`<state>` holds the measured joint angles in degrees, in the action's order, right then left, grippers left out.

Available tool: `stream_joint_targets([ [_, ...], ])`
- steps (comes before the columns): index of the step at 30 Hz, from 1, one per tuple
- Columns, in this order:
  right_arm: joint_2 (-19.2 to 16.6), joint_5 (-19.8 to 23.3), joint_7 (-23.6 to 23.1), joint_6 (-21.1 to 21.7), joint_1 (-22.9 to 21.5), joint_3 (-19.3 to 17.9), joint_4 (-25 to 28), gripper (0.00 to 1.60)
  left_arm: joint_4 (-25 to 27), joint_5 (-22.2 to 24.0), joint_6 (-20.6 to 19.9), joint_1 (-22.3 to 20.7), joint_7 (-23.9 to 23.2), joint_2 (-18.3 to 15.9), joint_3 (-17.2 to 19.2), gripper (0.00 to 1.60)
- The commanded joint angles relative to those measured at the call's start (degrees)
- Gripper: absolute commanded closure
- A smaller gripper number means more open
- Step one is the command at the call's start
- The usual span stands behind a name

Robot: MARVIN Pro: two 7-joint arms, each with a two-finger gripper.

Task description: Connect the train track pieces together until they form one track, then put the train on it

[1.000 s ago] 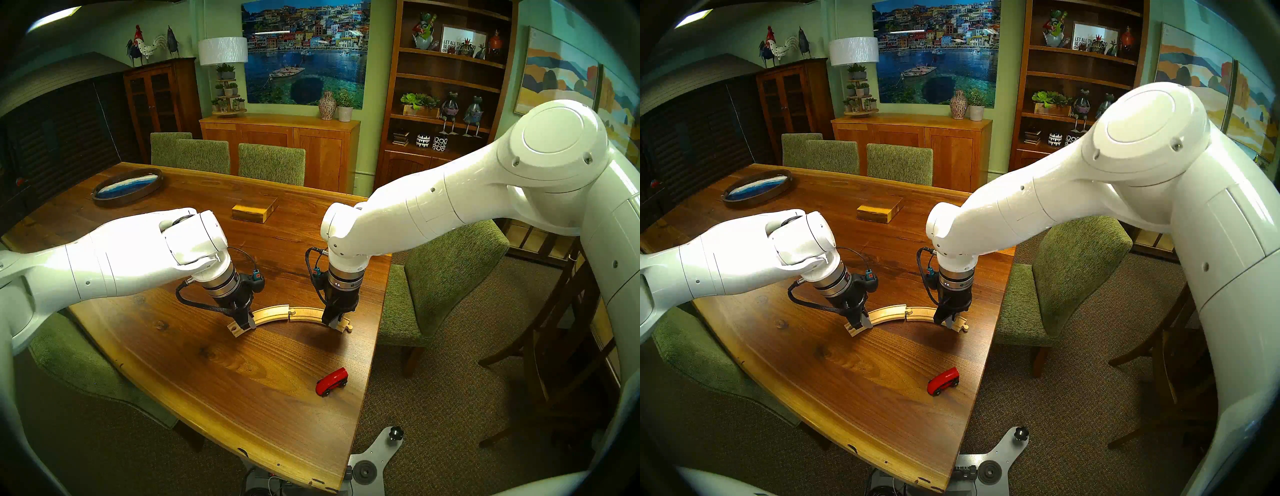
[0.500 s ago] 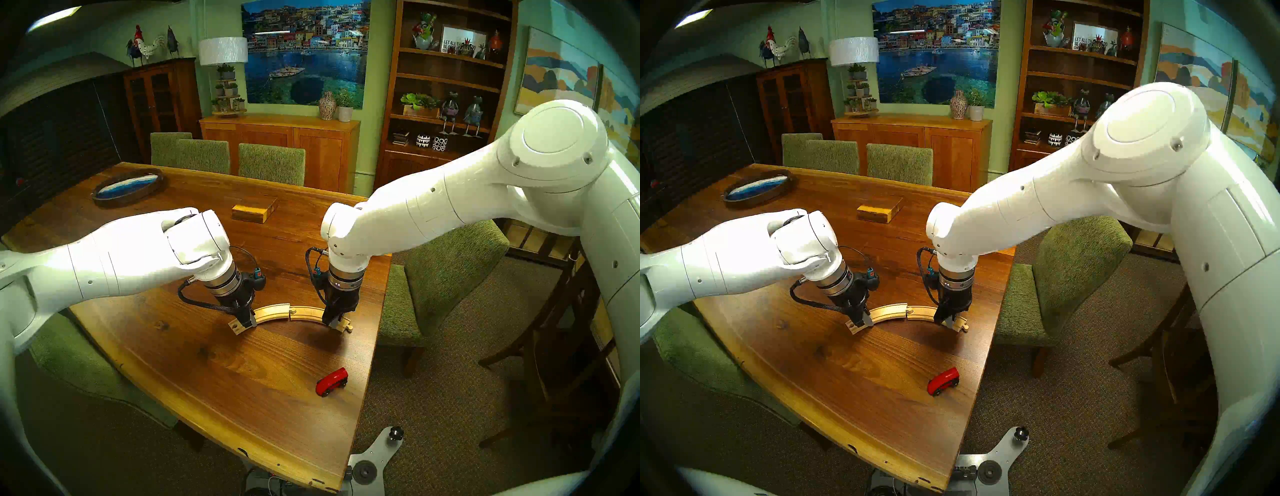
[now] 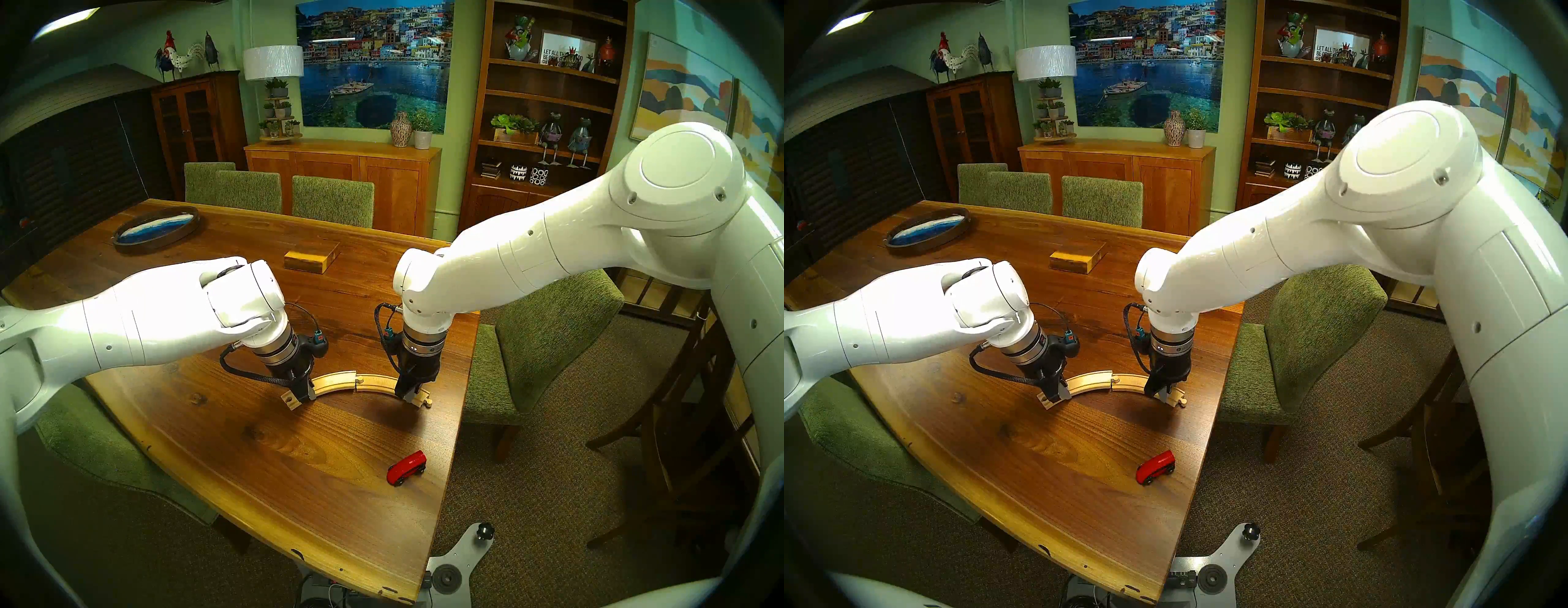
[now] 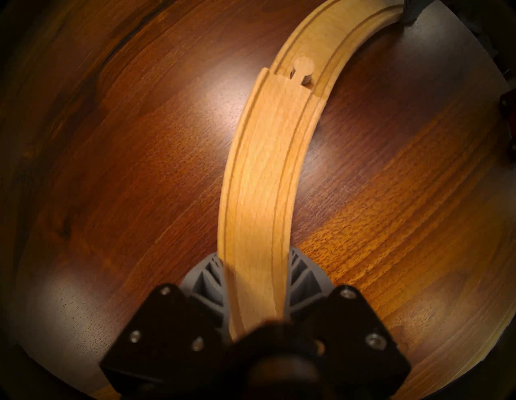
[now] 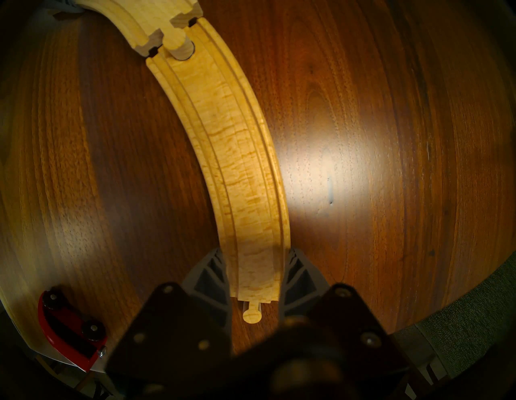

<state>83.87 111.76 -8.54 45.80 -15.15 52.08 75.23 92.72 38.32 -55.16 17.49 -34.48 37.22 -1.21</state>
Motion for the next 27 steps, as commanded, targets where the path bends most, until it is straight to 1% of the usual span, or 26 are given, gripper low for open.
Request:
stream_joint_targets([
  [1, -0.1, 0.0, 0.1, 0.1, -0.4, 0.0, -0.3, 1.60, 1.7, 0.5, 0.2, -3.6, -1.3, -0.7, -0.2, 1.60],
  [5, -0.1, 0.0, 0.1, 0.1, -0.3, 0.0, -0.3, 1.60, 1.7, 0.3, 0.2, -4.4, -2.1, -0.7, -1.0, 1.60],
  [7, -0.1, 0.0, 0.1, 0.1, -0.3, 0.0, -0.3, 1.60, 1.7, 0.3, 0.2, -4.5, -2.2, -0.7, -1.2, 1.24],
  [8, -0.1, 0.0, 0.1, 0.1, -0.4, 0.0, -0.3, 1.60, 1.7, 0.3, 0.2, -4.6, -2.3, -0.7, -1.3, 0.95],
  [9, -0.1, 0.0, 0.1, 0.1, -0.4, 0.0, -0.3, 1.60, 1.8, 0.3, 0.2, -4.7, -2.4, -0.7, -1.4, 0.87],
  [10, -0.1, 0.0, 0.1, 0.1, -0.4, 0.0, -0.3, 1.60, 1.8, 0.3, 0.2, -4.7, -2.4, -0.7, -1.5, 0.46],
  [12, -0.1, 0.0, 0.1, 0.1, -0.4, 0.0, -0.3, 1.60, 1.8, 0.4, 0.2, -4.7, -2.4, -0.7, -1.5, 0.26],
  [14, -0.1, 0.0, 0.1, 0.1, -0.4, 0.0, -0.3, 1.60, 1.7, 0.5, 0.2, -4.8, -2.4, -0.7, -1.6, 0.00],
  [22, -0.1, 0.0, 0.1, 0.1, -0.4, 0.0, -0.3, 1.60, 1.6, 1.2, 0.2, -4.4, -2.1, -0.8, -1.1, 0.00],
  [27, -0.1, 0.0, 0.1, 0.1, -0.4, 0.0, -0.3, 1.60, 2.1, 2.2, 0.2, -4.6, -2.6, -1.9, -0.3, 0.00],
])
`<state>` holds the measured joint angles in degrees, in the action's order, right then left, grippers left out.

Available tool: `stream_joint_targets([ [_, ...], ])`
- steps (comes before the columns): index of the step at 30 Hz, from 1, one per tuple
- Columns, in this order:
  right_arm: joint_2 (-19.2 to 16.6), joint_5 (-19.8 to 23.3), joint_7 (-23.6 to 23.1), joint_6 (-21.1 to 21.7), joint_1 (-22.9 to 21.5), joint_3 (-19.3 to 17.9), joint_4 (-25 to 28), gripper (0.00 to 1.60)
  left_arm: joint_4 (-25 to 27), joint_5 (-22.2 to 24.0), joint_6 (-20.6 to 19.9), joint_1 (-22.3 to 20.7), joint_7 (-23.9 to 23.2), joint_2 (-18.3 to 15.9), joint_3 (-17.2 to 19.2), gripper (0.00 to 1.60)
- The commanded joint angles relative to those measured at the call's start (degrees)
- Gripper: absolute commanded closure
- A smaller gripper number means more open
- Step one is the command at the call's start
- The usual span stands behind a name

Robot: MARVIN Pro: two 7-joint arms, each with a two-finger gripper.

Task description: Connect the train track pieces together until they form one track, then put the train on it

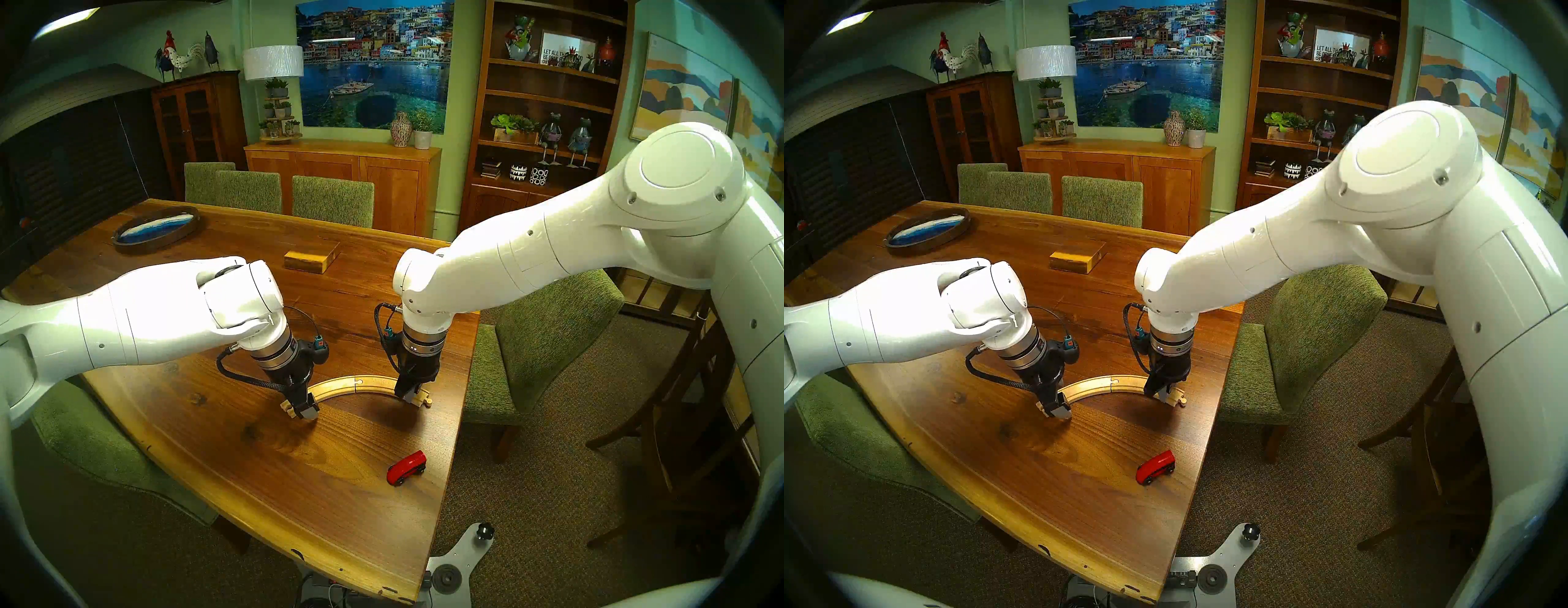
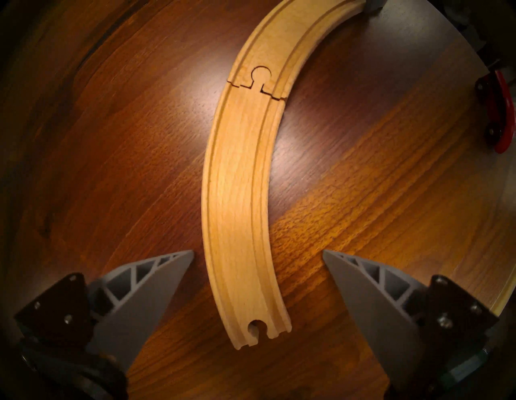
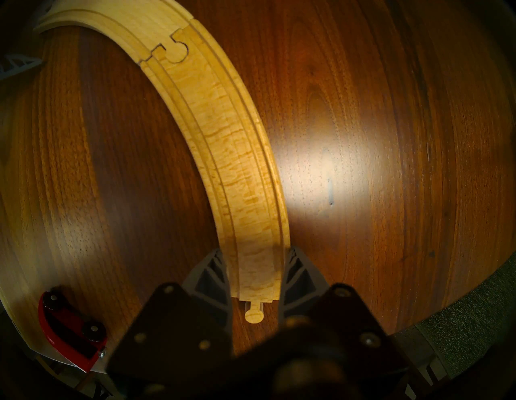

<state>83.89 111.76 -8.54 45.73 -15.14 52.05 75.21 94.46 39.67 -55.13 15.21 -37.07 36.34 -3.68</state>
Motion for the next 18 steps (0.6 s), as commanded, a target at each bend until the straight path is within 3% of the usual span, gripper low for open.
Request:
stream_joint_targets([
  [1, -0.1, 0.0, 0.1, 0.1, -0.4, 0.0, -0.2, 1.60, 0.6, 0.9, 0.1, -2.4, 0.0, -1.2, 2.3, 0.00],
  [10, -0.1, 0.0, 0.1, 0.1, -0.4, 0.0, -0.2, 1.60, 2.9, 1.6, 0.1, -2.7, -0.5, -4.1, 3.2, 0.00],
  [18, -0.1, 0.0, 0.1, 0.1, -0.4, 0.0, -0.3, 1.60, 2.9, 0.6, 0.1, -3.3, -2.4, -4.6, 2.3, 0.00],
])
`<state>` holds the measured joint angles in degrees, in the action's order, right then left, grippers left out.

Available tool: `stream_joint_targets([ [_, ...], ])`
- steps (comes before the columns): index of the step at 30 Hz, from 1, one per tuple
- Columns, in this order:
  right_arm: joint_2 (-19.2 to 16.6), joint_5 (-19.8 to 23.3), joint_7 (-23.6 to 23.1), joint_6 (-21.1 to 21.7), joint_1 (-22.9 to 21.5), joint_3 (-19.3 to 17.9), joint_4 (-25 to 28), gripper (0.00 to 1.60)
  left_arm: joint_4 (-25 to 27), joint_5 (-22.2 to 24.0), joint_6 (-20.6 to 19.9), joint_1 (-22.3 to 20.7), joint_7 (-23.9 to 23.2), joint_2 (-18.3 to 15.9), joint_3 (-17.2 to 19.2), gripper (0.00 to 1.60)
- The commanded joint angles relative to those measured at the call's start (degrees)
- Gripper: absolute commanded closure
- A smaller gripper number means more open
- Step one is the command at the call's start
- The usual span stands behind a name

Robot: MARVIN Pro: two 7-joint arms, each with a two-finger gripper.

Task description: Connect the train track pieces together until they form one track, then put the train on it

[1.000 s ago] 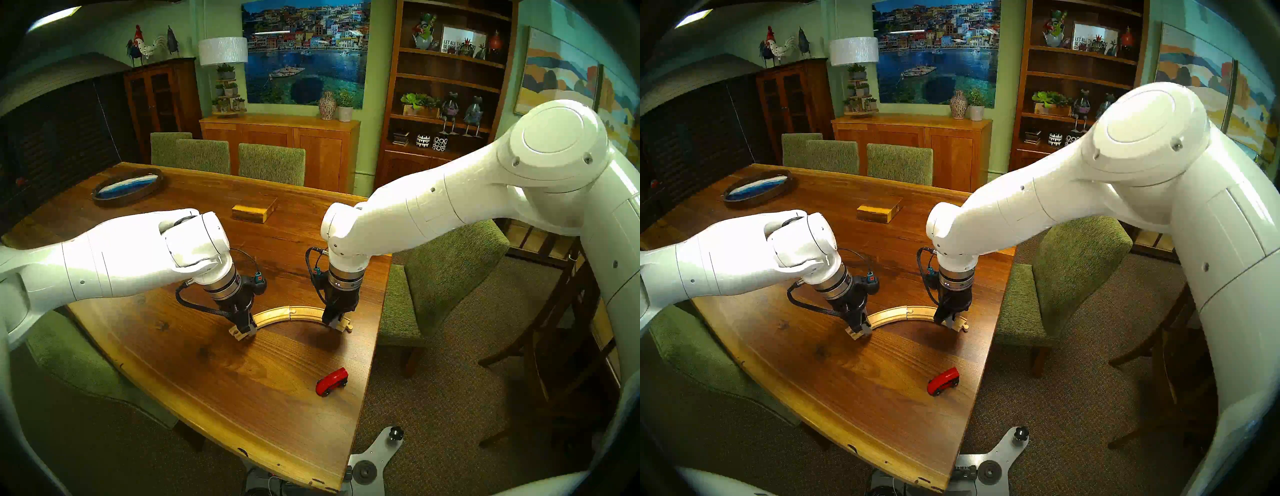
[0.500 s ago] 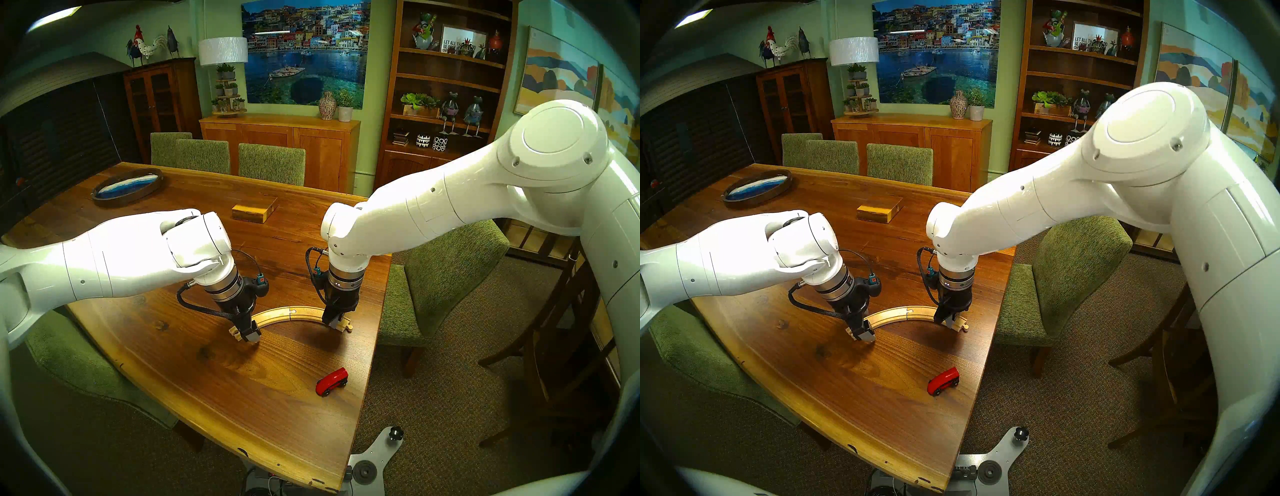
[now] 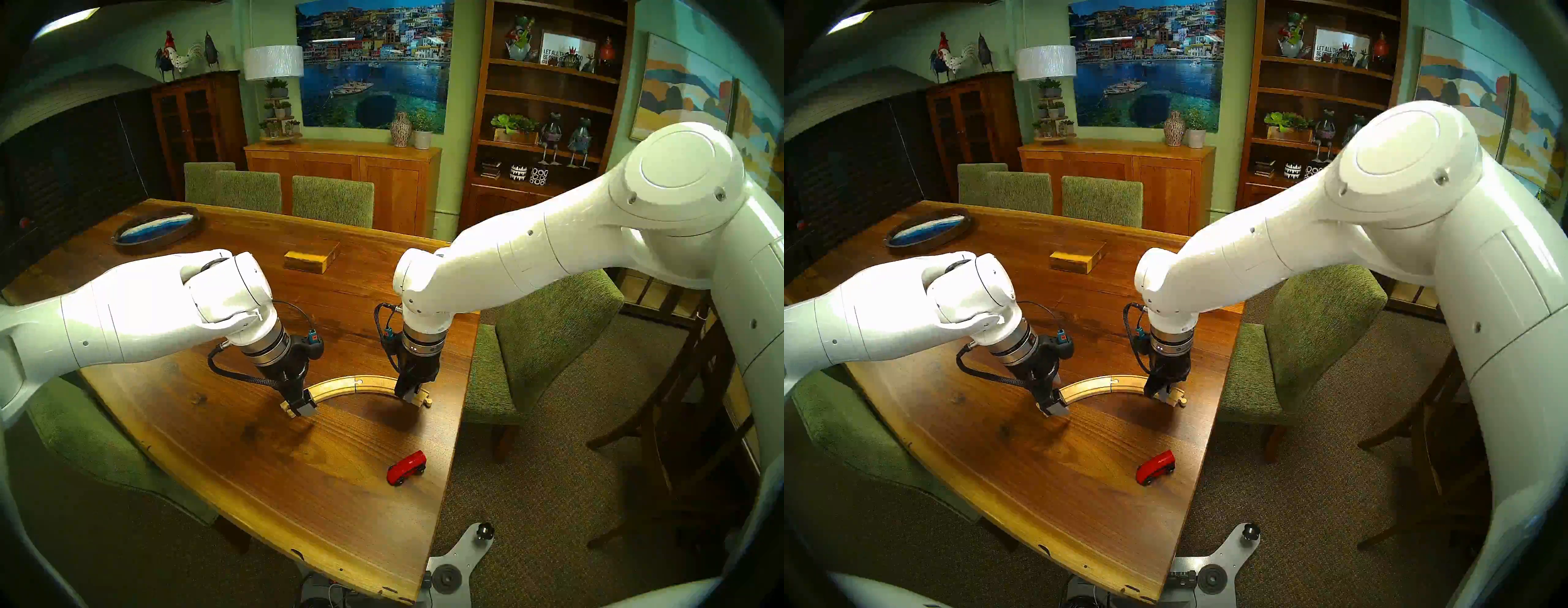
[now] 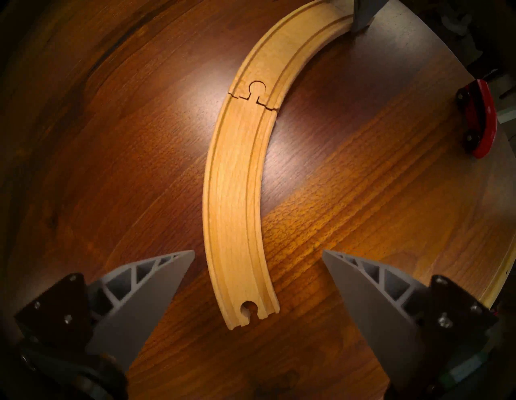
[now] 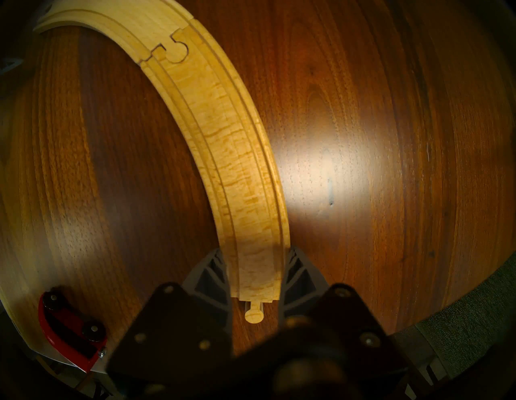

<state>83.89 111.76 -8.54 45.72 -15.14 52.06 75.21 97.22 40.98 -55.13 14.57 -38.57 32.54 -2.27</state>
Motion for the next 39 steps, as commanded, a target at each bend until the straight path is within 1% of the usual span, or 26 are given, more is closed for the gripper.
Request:
stream_joint_targets([
  [1, -0.1, 0.0, 0.1, 0.2, -0.4, 0.0, -0.3, 1.60, 0.2, -0.8, 0.1, -2.7, -0.9, -0.8, 0.9, 0.00],
  [17, -0.8, 0.1, 0.3, -0.1, -1.1, -0.2, 0.5, 1.60, 0.1, -1.9, 0.1, -2.3, -2.0, -0.8, 1.4, 0.00],
  [18, -0.8, 0.1, 0.2, -0.1, -1.1, -0.2, 0.5, 1.47, 0.1, -1.9, 0.1, -2.3, -2.0, -0.8, 1.5, 0.00],
  [19, -0.8, 0.1, 0.2, -0.1, -1.1, -0.2, 0.5, 1.03, 0.1, -2.0, 0.1, -2.2, -2.0, -0.8, 1.5, 0.00],
  [20, -0.8, 0.0, 0.1, -0.1, -1.1, -0.3, 0.5, 0.89, 0.1, -2.0, 0.1, -2.2, -2.1, -0.8, 1.5, 0.00],
  [21, -0.9, 0.1, 0.0, -0.1, -1.1, -0.3, 0.5, 0.23, 0.1, -2.1, 0.1, -2.2, -2.1, -0.8, 1.6, 0.00],
  [22, -0.9, 0.1, 0.0, -0.1, -1.1, -0.3, 0.5, 0.00, 0.1, -2.1, 0.1, -2.2, -2.2, -0.8, 1.6, 0.00],
  [32, -0.9, -0.1, -0.3, -0.2, -1.4, -0.3, 0.4, 0.00, 0.1, -2.4, 0.1, -2.0, -2.4, -0.8, 1.8, 0.00],
  [39, -1.8, 0.1, -0.2, 0.5, -3.4, -0.6, 2.5, 0.00, 0.0, -2.5, 0.1, -2.0, -2.5, -0.8, 1.8, 0.00],
])
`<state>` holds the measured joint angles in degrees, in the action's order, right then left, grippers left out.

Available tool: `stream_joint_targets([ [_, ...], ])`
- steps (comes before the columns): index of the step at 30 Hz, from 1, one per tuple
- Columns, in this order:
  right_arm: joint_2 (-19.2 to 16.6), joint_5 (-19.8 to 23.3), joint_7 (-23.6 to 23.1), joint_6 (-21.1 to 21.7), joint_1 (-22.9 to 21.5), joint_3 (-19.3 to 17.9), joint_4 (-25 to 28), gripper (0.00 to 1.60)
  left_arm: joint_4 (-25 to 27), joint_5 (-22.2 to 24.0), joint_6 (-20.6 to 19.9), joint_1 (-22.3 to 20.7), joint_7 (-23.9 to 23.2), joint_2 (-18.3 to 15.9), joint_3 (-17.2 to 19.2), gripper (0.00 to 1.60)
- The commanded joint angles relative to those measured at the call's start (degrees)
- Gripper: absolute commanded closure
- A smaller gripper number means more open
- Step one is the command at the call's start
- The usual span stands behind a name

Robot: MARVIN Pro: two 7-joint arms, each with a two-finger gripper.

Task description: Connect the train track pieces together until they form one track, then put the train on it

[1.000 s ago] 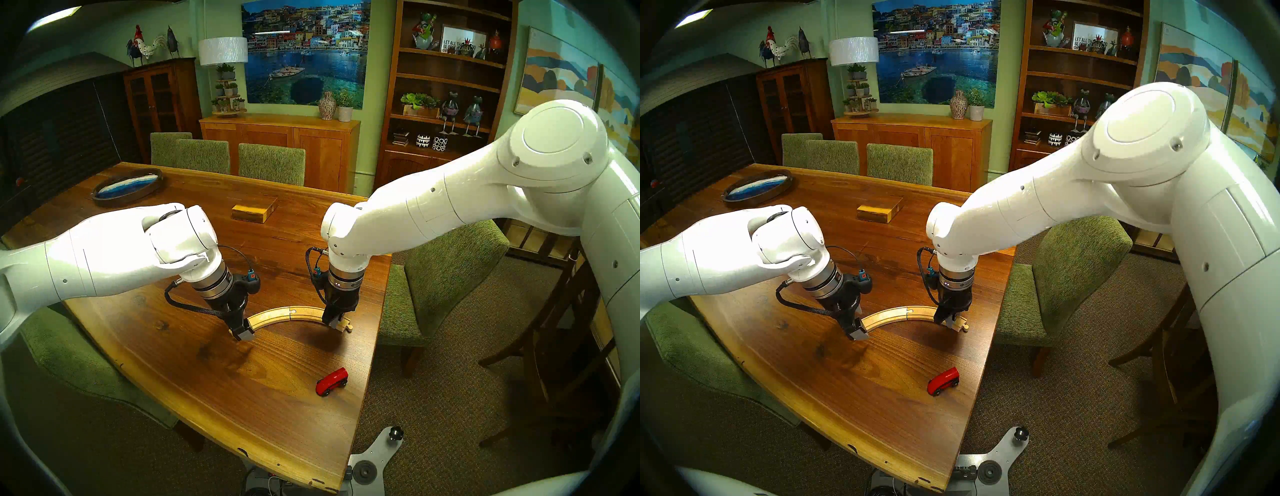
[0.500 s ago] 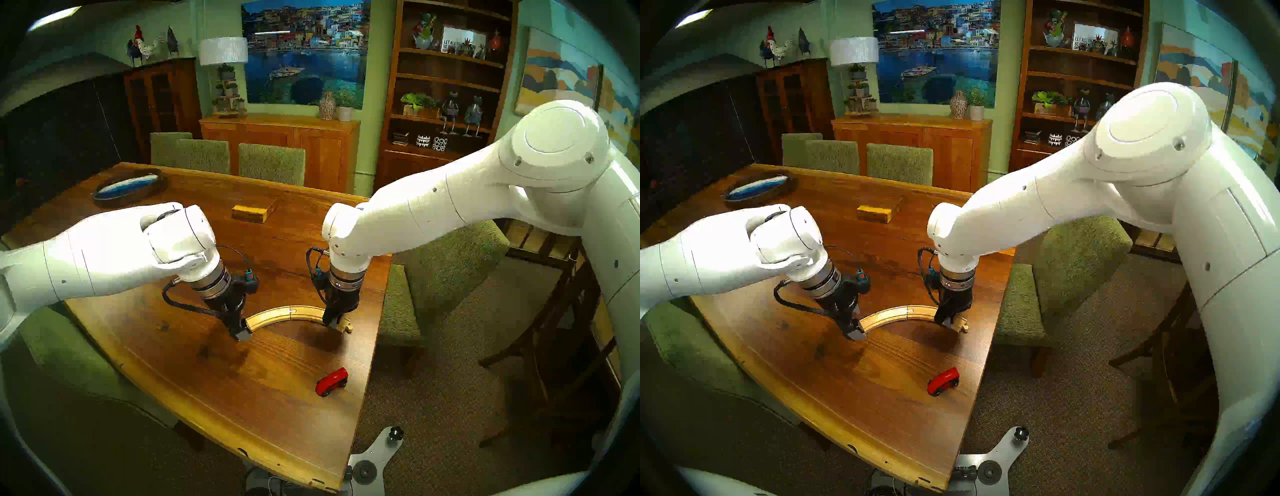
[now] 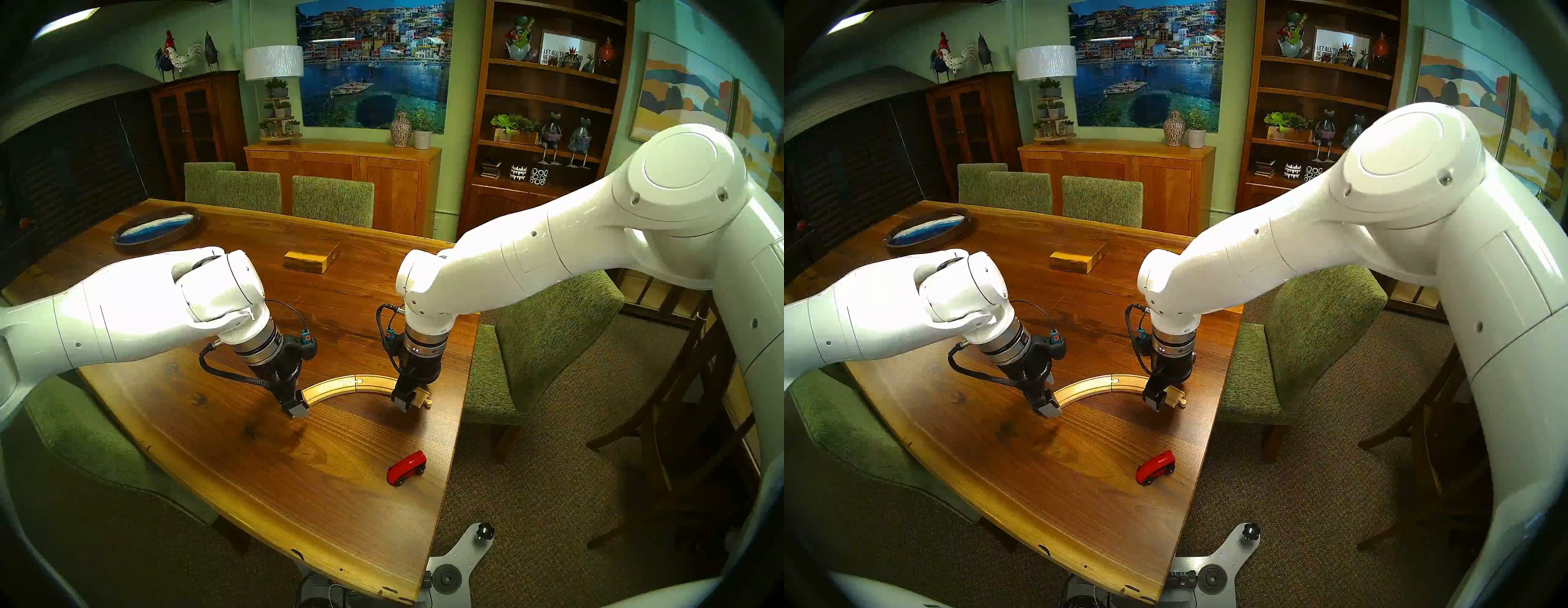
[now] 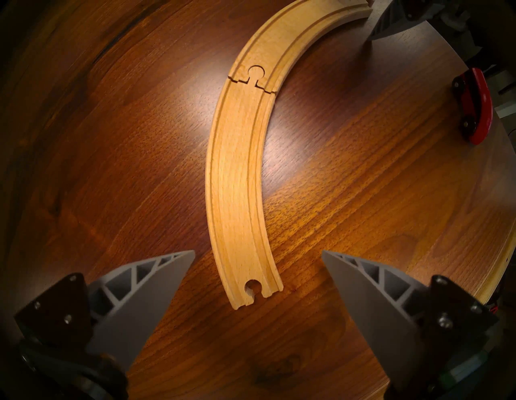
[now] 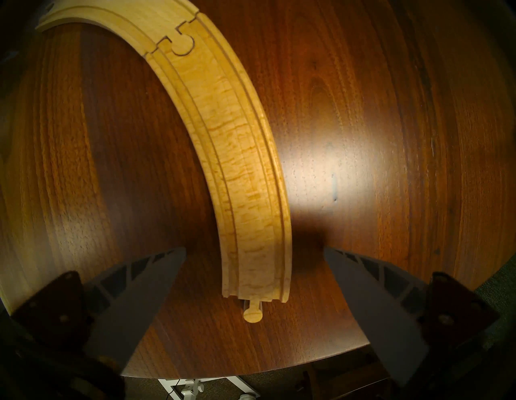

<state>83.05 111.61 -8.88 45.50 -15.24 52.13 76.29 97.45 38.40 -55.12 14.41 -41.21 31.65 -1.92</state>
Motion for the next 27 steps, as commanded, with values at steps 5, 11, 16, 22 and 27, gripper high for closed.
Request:
stream_joint_targets([
  [5, -1.7, 0.4, 0.5, 1.3, -5.0, -0.9, 3.2, 0.00, -0.2, 0.1, 0.1, -1.8, 0.1, 0.1, 1.5, 0.00],
  [11, -2.8, 0.6, 1.3, 1.9, -7.2, -1.1, 5.7, 0.00, -0.2, 0.1, 0.1, -1.8, 0.1, 0.1, 1.5, 0.00],
  [16, -3.6, 1.1, 2.3, 2.2, -8.6, -1.1, 7.5, 0.00, -0.2, 0.0, 0.1, -1.8, 0.1, 0.1, 1.5, 0.00],
  [22, -4.0, 1.9, 3.6, 2.1, -9.3, -1.1, 8.8, 0.00, -0.2, 0.0, 0.1, -1.8, 0.0, 0.1, 1.5, 0.00],
  [27, -4.4, 2.6, 4.6, 1.9, -9.8, -1.2, 9.9, 0.00, -0.2, 0.0, 0.1, -1.8, 0.0, 0.1, 1.6, 0.00],
])
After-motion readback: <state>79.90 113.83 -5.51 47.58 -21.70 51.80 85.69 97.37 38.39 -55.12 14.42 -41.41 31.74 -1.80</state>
